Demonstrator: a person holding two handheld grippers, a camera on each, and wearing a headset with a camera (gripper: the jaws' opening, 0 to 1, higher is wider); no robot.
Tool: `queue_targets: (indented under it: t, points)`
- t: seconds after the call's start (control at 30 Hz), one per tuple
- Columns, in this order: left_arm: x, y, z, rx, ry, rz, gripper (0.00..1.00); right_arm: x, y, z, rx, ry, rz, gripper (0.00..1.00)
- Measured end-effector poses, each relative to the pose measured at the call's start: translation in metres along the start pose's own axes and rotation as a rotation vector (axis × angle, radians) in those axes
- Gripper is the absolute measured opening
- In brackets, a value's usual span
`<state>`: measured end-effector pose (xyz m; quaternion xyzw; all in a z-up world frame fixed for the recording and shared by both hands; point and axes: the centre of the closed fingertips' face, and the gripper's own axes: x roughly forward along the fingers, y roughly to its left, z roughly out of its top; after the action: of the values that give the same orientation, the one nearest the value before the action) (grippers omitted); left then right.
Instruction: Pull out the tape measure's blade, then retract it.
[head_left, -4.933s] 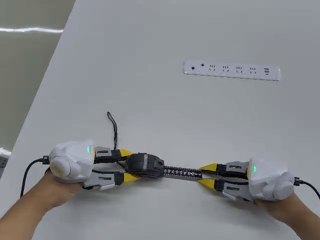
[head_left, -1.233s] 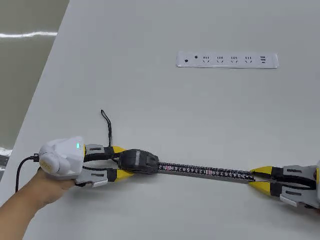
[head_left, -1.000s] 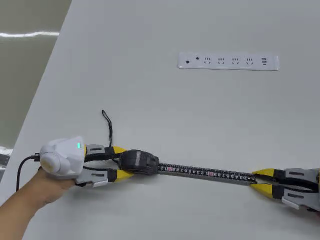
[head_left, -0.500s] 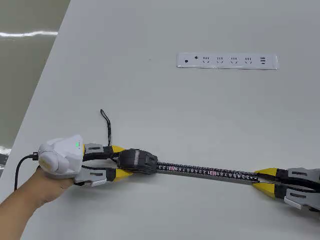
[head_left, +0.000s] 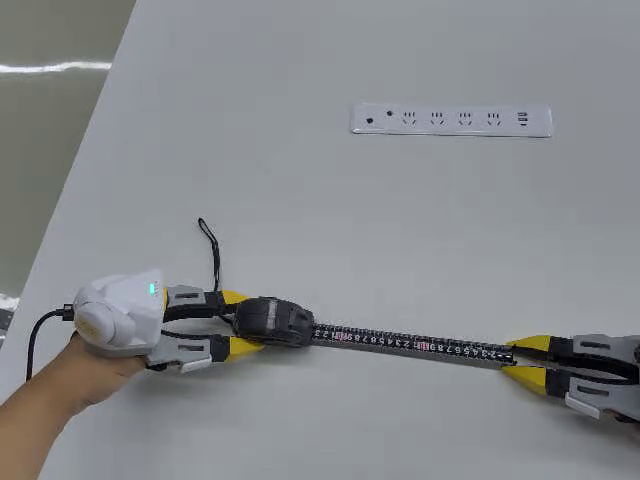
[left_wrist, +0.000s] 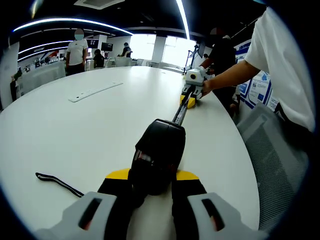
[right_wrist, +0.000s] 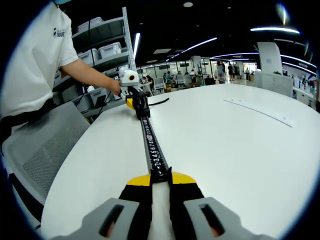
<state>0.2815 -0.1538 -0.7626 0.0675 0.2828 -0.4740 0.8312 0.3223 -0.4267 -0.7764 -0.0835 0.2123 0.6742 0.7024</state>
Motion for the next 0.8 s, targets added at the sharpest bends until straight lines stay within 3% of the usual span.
queue_targets:
  t: [0.7,0.8]
  points:
    - [0.0024,0.0022,-0.0047,-0.013,0.002,0.012,0.28,0.0014,-0.002,0.0013,0.035,-0.012,-0.011,0.15]
    - [0.0063,-0.0026,-0.0056,-0.015,0.008,0.004,0.34,0.0019,-0.0013,0.0018,0.044,-0.014,-0.01,0.17]
